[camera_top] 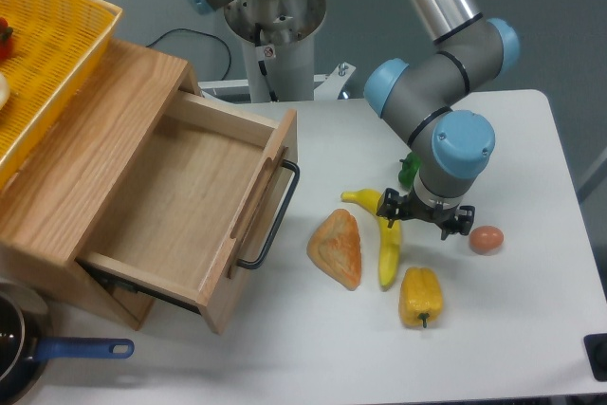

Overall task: Pick up the banana
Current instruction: 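Lower the gripper around the banana and close on it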

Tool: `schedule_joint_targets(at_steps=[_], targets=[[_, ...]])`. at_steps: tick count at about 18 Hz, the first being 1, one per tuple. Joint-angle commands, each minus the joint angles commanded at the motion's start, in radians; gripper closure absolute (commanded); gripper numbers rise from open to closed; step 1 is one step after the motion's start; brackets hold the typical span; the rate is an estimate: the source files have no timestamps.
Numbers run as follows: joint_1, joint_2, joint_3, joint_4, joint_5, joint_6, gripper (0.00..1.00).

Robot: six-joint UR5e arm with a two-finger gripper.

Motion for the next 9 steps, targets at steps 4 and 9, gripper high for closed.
schedule_joint_targets(at_steps=[4, 9], targets=[[-0.002, -0.005, -0.008, -0.002, 0.0, 0.0, 0.0], [-0.012, -0.014, -0.017, -0.002, 0.0, 0.0, 0.0]])
